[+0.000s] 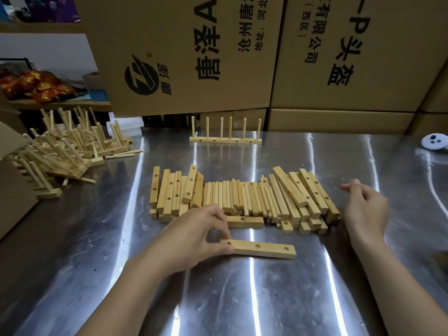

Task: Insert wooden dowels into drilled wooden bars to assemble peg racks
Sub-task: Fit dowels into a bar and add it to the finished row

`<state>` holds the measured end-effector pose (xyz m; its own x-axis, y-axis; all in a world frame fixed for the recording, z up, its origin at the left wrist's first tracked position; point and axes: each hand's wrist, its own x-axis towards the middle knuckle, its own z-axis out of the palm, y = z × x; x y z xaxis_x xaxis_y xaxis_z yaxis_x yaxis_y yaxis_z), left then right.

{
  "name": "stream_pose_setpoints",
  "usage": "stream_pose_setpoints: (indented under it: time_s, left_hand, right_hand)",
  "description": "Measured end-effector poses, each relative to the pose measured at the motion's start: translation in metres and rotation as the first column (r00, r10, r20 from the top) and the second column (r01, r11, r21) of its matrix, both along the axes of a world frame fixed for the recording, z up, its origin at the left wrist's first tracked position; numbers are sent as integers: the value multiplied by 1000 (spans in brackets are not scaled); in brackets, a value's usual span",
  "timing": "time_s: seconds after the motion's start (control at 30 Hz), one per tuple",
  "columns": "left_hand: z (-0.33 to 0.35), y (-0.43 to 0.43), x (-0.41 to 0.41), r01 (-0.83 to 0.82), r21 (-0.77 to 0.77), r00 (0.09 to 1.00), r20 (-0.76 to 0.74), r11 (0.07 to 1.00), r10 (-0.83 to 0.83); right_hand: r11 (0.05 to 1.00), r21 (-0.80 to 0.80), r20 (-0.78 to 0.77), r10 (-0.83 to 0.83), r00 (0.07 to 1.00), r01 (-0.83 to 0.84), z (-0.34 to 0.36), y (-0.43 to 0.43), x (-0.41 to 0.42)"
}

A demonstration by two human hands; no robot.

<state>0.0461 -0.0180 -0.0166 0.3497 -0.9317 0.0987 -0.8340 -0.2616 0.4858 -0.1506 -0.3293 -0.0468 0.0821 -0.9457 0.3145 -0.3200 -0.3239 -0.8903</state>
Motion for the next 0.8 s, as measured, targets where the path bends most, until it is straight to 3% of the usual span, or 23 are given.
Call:
stream_pose_setpoints:
  time_s: [0.2, 0.37, 0.5, 0.63, 0.8]
  left_hand:
    - [-3, 4, 4, -77, 48, 989, 133, 996, 70]
    - [2, 8, 2, -167, 10, 969, 189, 986, 162]
    - [9, 5, -7, -186, -187, 960, 174, 965, 218]
    - [11, -6, -34, -8, -387, 989, 130, 922, 63]
    - [-10, -26, -85, 266, -385, 964, 122, 884, -237]
  right_hand:
    - [999, -5, -46, 31, 998, -31, 5, 4, -1]
    - [952, -304, -142, 3, 990, -46, 17, 28, 6]
    - [799, -529, -302, 138, 943, -286, 20, 62, 22]
    - [671, -485, -590, 223, 776, -561, 10, 82, 29]
    - [664, -366, -735, 224, 640, -652, 12, 82, 27]
